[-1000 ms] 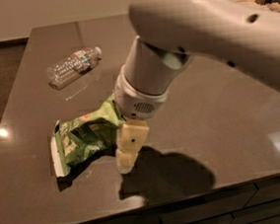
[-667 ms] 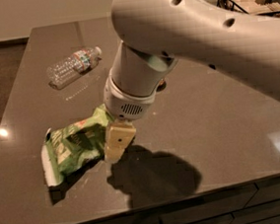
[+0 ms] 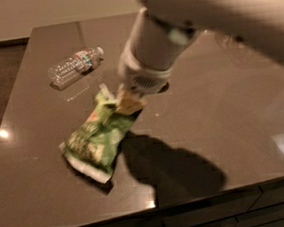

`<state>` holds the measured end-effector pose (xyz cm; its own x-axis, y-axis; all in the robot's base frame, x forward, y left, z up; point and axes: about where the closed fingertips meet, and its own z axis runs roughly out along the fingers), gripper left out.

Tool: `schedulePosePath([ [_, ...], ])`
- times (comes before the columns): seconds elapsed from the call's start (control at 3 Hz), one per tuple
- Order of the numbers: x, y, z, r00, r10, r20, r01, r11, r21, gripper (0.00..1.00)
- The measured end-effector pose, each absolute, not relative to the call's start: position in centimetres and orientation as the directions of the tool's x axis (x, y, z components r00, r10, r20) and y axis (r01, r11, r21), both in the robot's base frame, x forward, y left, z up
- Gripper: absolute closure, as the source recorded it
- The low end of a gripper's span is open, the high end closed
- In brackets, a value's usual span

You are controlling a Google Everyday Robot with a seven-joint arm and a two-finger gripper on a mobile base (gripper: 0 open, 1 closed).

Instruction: Move green jalapeno chip bag near orange can

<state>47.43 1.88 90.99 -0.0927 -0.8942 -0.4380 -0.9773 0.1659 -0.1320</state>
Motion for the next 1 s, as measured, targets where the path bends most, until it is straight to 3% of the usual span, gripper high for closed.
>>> schedulePosePath([
  [0.33,49.1,-1.7,93.1,-0.152,-0.882,-0.446,-0.954,0.249,-0.166,0.99],
  [1.0,52.1,-9.8,94.4,-0.306,-0.844,-0.44,-0.877,0.43,-0.213,1.0],
])
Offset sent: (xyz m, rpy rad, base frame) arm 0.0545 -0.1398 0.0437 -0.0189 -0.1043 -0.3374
